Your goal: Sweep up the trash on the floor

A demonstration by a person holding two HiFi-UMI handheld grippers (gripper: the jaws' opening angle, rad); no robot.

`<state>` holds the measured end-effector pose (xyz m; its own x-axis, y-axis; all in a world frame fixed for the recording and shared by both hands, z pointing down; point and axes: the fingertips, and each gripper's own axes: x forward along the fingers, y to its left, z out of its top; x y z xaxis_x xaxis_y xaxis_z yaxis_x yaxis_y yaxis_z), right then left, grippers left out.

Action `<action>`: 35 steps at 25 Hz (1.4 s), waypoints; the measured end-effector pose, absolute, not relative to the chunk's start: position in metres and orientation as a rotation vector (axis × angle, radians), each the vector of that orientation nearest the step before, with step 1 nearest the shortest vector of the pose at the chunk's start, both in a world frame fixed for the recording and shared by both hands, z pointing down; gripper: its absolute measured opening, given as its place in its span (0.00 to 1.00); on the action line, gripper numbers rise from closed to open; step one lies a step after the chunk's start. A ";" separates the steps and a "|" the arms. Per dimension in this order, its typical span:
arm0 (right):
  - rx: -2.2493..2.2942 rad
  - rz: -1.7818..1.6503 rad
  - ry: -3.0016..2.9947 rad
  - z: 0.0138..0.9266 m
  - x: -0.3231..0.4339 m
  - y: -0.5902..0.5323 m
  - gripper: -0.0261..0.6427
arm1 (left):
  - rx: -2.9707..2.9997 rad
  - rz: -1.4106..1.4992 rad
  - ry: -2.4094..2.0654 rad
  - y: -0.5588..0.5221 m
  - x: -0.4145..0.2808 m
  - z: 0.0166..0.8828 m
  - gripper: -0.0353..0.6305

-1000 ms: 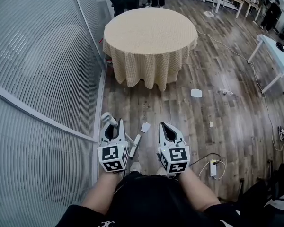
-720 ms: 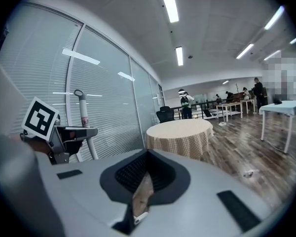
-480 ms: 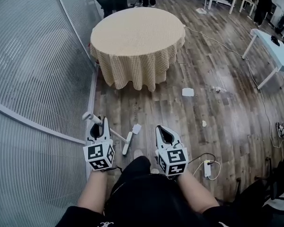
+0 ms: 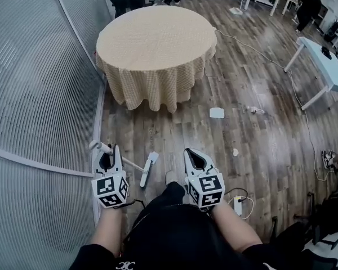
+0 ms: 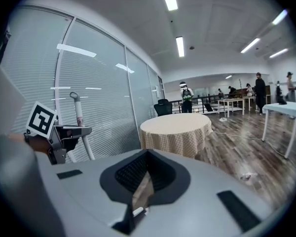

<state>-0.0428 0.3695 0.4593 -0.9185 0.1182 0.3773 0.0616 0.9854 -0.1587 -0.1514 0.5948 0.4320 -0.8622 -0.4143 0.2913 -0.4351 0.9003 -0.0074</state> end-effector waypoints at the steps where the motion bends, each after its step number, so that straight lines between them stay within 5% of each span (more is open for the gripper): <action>1: -0.122 0.214 -2.729 0.460 -0.051 0.361 0.06 | 0.629 0.103 -2.775 0.591 -0.159 0.436 0.17; 23: -0.248 0.105 -2.525 0.510 -0.184 0.344 0.06 | 0.525 0.195 -2.728 0.585 -0.290 0.515 0.17; 35: -0.309 0.038 -2.457 0.521 -0.199 0.339 0.06 | 0.521 0.208 -2.643 0.589 -0.292 0.587 0.17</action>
